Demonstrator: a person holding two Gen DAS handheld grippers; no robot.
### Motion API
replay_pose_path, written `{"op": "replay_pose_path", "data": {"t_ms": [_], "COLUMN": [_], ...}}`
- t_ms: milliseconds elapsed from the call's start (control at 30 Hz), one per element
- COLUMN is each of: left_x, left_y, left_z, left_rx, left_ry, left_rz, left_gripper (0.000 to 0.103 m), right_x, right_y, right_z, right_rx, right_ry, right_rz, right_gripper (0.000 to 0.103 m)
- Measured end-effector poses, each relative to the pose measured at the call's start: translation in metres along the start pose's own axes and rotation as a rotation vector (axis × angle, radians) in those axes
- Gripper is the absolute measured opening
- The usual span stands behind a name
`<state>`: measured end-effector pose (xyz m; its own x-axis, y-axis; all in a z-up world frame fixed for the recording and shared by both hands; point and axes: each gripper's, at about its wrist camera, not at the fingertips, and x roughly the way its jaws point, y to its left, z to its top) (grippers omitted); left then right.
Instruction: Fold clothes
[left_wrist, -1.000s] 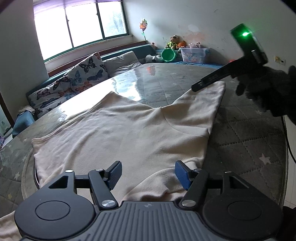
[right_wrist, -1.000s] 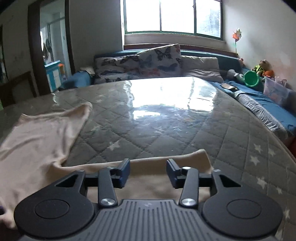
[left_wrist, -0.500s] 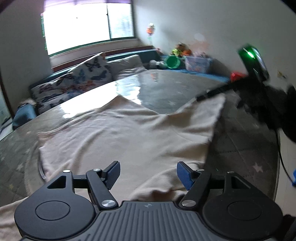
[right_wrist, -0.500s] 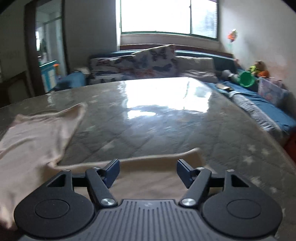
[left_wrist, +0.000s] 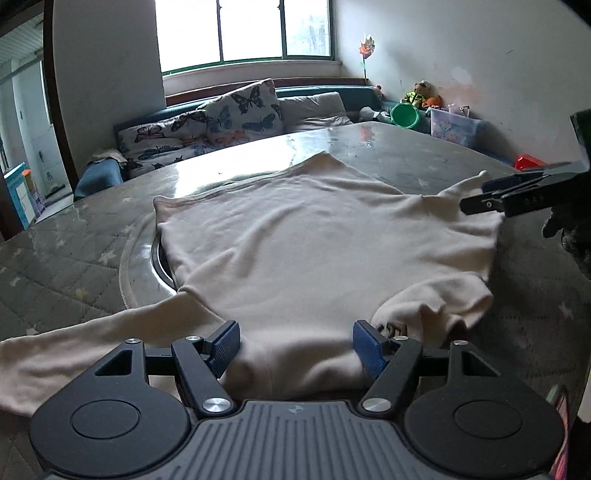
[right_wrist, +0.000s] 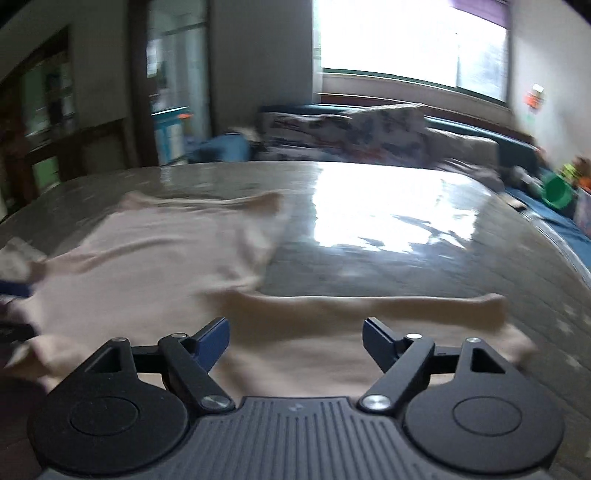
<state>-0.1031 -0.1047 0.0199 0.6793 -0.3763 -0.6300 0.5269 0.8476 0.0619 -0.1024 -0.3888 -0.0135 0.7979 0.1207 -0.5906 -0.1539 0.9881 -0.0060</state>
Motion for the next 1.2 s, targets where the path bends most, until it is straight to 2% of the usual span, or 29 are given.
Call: {"op": "replay_pose_path", "data": {"t_ms": [267, 433, 600, 733, 933, 1100, 1200], "left_x": [-0.010, -0.008, -0.012, -0.012, 0.005, 0.013, 0.013], "left_y": [-0.007, -0.014, -0.012, -0.010, -0.021, -0.029, -0.030], "left_z": [-0.003, -0.007, -0.004, 0.010, 0.019, 0.014, 0.010], "left_rx": [0.052, 0.085, 0.110, 0.083, 0.088, 0.118, 0.126], "left_ry": [-0.026, -0.020, -0.029, -0.060, -0.054, -0.037, -0.038], "left_rz": [0.001, -0.010, -0.016, -0.005, -0.009, -0.015, -0.015], "left_gripper": [0.071, 0.071, 0.071, 0.071, 0.071, 0.071, 0.071], "right_x": [-0.005, 0.000, -0.009, -0.009, -0.010, -0.010, 0.003], "right_y": [0.070, 0.091, 0.095, 0.099, 0.104, 0.091, 0.084], "right_z": [0.004, -0.006, -0.004, -0.004, -0.009, 0.003, 0.004], "right_rx": [-0.225, -0.334, -0.369, -0.365, -0.396, -0.343, -0.310], "right_ry": [-0.022, 0.011, 0.004, -0.014, -0.016, -0.056, -0.049], "right_rz": [0.139, 0.149, 0.144, 0.157, 0.159, 0.122, 0.107], "right_gripper": [0.083, 0.083, 0.083, 0.083, 0.083, 0.085, 0.086]}}
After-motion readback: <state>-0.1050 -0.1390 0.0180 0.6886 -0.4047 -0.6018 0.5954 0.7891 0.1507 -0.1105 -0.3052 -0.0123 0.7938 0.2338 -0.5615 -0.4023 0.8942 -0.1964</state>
